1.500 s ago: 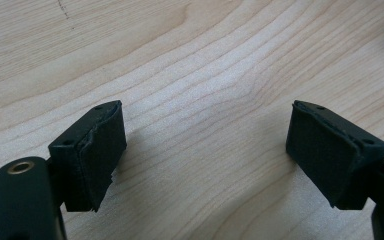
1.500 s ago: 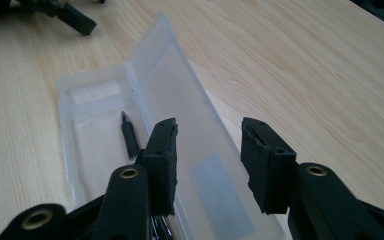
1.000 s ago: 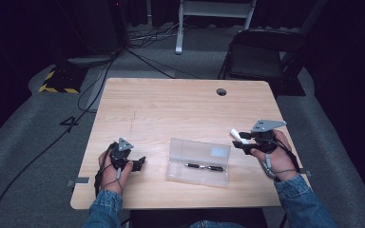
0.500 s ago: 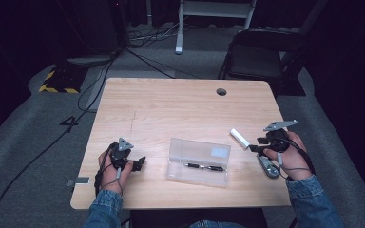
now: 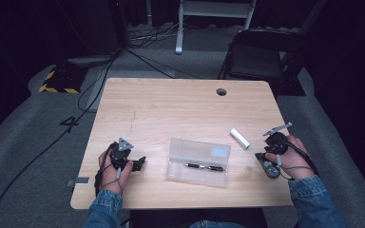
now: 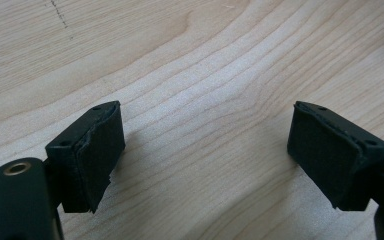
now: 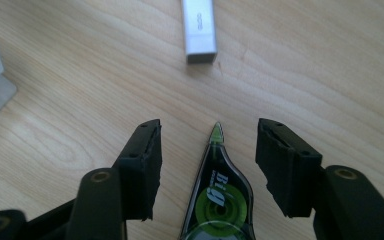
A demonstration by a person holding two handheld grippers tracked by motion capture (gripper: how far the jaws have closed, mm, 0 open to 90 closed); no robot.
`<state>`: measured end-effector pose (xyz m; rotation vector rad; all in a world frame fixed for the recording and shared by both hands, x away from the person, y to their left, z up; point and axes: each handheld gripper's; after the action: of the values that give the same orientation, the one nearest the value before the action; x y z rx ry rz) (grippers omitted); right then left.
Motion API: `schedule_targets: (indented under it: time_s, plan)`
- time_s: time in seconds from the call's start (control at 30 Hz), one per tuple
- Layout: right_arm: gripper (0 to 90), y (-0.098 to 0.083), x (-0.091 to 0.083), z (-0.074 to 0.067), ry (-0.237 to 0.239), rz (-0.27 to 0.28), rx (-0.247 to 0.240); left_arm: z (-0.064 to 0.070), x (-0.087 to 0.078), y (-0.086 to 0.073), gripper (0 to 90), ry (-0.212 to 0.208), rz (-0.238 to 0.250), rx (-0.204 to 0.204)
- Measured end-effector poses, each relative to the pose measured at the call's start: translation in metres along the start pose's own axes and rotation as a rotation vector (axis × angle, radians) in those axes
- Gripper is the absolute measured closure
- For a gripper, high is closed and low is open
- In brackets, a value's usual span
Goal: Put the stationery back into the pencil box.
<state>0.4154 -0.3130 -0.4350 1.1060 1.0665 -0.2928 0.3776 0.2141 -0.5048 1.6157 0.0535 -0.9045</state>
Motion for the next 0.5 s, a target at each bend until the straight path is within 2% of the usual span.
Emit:
schedule_targets:
  time_s: [0.27,0.5]
  plan:
    - [39.7,-0.007,0.011,0.005,-0.030,-0.093,0.011,0.000,0.000,0.000,15.6,0.000,0.000,0.000]
    - [40.2,-0.012,0.017,0.008,-0.024,-0.144,0.035,0.000,0.000,0.000,15.6,0.000,-0.001,0.000]
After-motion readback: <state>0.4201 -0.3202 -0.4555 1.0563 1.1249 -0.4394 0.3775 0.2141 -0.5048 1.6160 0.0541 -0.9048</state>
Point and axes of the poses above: each handheld gripper's, and its own axes: x roughly forward along the jaws, y roughly out of its top, z roughly to its right, and after that the axes turned 11 degrees about z, right-handed
